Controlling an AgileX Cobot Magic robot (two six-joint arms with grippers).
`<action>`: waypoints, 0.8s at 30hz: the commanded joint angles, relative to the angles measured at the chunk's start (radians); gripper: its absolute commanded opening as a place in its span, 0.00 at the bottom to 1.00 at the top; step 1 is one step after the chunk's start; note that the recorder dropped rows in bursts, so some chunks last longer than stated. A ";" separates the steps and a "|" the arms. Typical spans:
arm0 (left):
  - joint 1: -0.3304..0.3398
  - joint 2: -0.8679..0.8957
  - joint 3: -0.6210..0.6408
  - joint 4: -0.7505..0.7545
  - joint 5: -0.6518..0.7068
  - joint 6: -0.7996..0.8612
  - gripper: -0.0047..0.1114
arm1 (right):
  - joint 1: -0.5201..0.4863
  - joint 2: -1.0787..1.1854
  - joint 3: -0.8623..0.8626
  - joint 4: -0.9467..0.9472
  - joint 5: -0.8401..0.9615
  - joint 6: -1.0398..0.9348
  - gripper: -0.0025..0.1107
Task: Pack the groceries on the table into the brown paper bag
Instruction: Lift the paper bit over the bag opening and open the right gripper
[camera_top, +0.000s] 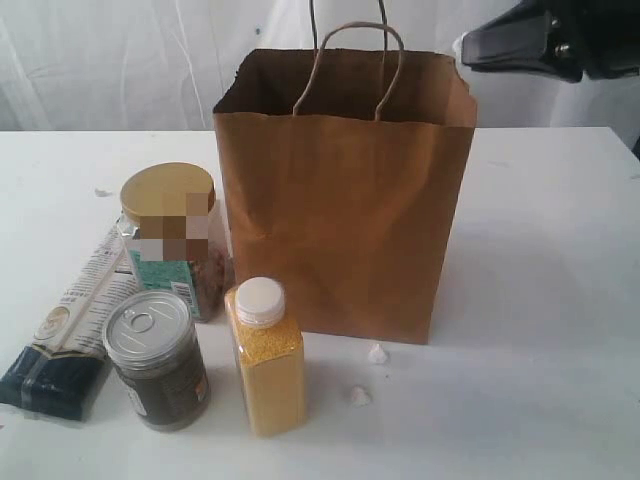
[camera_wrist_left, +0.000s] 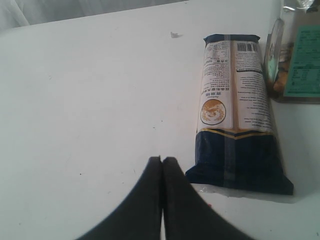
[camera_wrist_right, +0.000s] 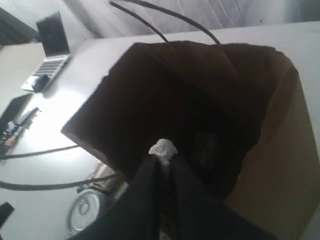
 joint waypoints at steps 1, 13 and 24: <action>0.001 -0.005 0.003 -0.003 -0.004 -0.002 0.04 | 0.053 0.045 -0.016 -0.074 -0.018 -0.076 0.02; 0.001 -0.005 0.003 -0.003 -0.004 -0.002 0.04 | 0.109 0.049 -0.016 -0.107 -0.062 -0.177 0.02; 0.001 -0.005 0.003 -0.003 -0.004 -0.002 0.04 | 0.109 0.052 -0.016 -0.145 -0.085 -0.141 0.02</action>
